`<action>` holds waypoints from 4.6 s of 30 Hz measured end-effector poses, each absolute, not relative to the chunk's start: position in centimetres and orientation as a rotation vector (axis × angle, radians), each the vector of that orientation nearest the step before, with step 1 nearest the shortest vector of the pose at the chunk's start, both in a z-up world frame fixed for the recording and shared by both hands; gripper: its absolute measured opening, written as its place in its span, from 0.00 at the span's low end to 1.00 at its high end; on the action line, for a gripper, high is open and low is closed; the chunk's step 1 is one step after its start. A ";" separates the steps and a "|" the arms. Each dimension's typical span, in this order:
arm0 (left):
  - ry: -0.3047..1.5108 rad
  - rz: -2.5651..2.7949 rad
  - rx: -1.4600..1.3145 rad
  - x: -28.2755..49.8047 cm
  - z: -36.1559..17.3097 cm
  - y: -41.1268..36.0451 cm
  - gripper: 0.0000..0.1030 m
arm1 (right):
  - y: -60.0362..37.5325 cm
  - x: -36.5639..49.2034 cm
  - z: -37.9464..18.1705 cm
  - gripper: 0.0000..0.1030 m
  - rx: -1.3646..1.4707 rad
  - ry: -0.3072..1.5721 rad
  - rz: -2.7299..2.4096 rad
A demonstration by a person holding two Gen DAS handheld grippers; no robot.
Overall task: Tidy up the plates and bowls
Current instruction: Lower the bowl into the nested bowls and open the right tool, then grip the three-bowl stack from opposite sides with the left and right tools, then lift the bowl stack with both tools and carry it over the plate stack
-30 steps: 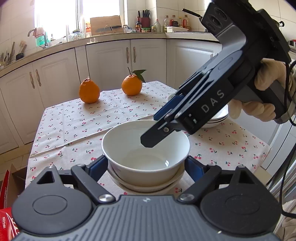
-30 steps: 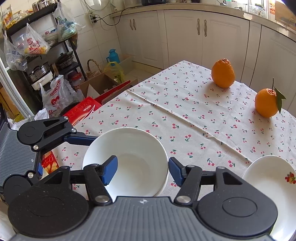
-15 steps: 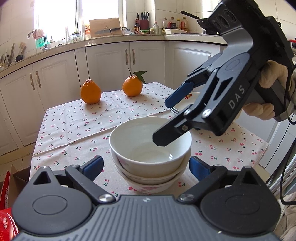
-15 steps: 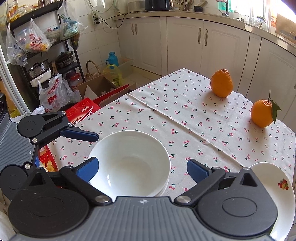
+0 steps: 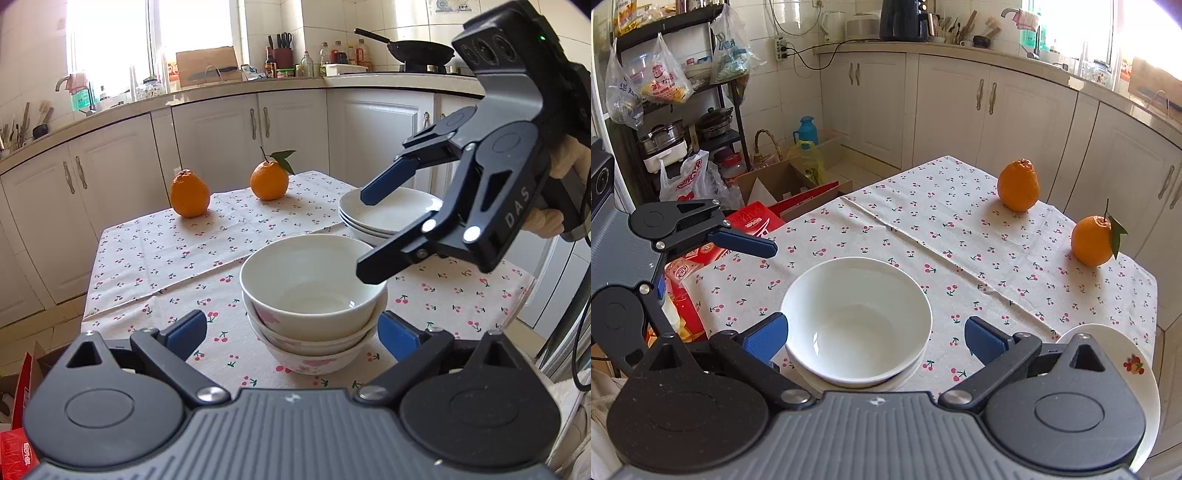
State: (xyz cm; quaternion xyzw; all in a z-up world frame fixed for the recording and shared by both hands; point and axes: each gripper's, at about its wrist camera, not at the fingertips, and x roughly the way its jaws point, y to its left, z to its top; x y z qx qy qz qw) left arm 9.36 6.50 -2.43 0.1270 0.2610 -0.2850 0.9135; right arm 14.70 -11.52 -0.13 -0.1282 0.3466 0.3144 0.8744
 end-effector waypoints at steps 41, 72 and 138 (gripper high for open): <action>0.627 -0.975 0.581 15.1 -6.9 5.8 0.91 | -9.8 15.2 -7.3 0.99 -0.580 0.750 0.800; 0.716 -1.189 0.565 17.6 -6.7 6.1 0.79 | -9.9 17.8 -7.1 0.86 -0.533 0.855 0.960; 0.574 -1.279 0.649 20.7 -3.4 -11.2 0.79 | -26.6 17.3 -2.9 0.86 -0.509 0.821 0.742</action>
